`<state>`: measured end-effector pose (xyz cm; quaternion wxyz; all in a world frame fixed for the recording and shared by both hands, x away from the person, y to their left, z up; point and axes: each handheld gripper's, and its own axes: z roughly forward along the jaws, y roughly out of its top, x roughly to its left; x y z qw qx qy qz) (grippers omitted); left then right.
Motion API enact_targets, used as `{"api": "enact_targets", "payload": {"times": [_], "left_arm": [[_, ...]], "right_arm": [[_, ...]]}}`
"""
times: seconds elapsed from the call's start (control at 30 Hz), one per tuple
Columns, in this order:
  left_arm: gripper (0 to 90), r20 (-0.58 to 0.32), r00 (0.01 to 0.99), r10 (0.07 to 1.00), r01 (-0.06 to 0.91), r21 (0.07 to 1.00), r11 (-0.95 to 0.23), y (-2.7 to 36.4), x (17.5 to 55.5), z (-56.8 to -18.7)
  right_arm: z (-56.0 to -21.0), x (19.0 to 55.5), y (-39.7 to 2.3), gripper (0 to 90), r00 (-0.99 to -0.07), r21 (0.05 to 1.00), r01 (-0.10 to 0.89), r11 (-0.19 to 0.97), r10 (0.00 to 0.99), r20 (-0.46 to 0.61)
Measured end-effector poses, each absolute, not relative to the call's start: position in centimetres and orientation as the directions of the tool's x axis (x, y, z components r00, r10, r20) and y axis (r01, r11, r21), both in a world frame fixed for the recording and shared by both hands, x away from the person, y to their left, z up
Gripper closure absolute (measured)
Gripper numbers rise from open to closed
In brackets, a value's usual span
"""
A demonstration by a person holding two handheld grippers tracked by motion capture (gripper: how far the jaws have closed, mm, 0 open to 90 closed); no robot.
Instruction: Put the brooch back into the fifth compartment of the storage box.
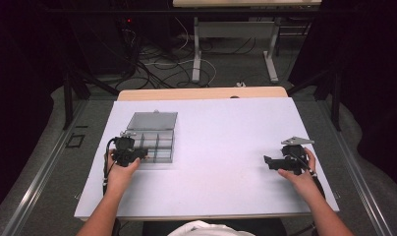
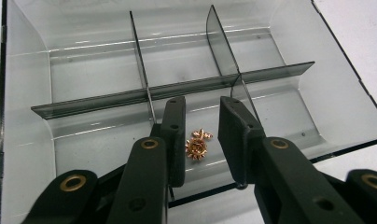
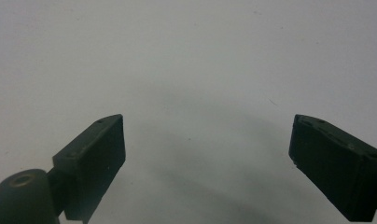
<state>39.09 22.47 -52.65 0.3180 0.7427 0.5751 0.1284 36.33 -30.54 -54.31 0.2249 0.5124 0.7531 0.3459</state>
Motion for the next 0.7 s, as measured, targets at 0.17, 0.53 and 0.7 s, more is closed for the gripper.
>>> {"api": "enact_targets", "payload": {"times": [0.17,0.53,0.7], "left_arm": [[63.5,-0.175,0.3,0.938,0.766,0.63,-0.127,22.24,38.94,-52.59],[53.7,-0.169,0.325,0.93,0.749,0.647,-0.144,22.02,39.01,-52.24],[47.2,-0.155,0.34,0.927,0.726,0.671,-0.154,21.9,38.96,-52.12]], "right_arm": [[-54.33,36.37,-30.53,10.2,-0.374,0.752,0.617,0.235,0.927,0.018],[-54.38,36.33,-30.63,10.3,-0.373,0.751,0.617,0.234,0.928,0.017],[-54.36,36.3,-30.65,10.2,-0.376,0.751,0.616,0.236,0.926,0.018]]}}
